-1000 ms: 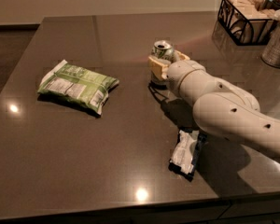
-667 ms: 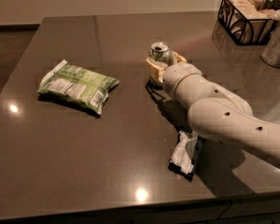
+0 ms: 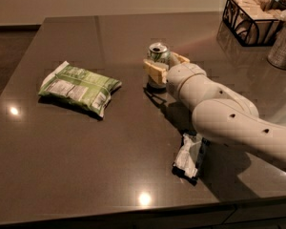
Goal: Place 7up can upright
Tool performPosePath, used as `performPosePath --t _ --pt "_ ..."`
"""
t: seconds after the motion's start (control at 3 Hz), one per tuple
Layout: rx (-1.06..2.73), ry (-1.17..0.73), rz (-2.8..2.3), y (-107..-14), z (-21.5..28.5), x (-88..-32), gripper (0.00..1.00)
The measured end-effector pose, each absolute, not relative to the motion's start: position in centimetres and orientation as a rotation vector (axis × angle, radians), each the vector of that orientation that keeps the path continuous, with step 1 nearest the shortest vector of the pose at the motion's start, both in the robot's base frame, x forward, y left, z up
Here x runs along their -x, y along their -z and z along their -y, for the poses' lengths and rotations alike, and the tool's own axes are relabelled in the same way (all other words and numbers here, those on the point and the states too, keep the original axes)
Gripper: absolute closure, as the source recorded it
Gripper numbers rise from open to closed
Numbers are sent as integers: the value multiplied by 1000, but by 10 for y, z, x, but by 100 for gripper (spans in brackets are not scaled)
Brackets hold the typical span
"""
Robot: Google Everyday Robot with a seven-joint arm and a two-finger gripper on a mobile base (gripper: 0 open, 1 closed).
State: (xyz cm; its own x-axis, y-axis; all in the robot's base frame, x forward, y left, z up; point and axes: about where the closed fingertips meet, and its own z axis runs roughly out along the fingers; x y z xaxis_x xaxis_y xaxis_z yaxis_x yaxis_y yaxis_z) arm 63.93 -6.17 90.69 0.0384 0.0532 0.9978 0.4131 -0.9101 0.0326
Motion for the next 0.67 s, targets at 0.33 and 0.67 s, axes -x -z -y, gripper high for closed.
performPosePath --t 0.33,0.67 --pt "2048 1957 481 -910 60 -639 0" --pt "2048 1957 481 -910 60 -639 0"
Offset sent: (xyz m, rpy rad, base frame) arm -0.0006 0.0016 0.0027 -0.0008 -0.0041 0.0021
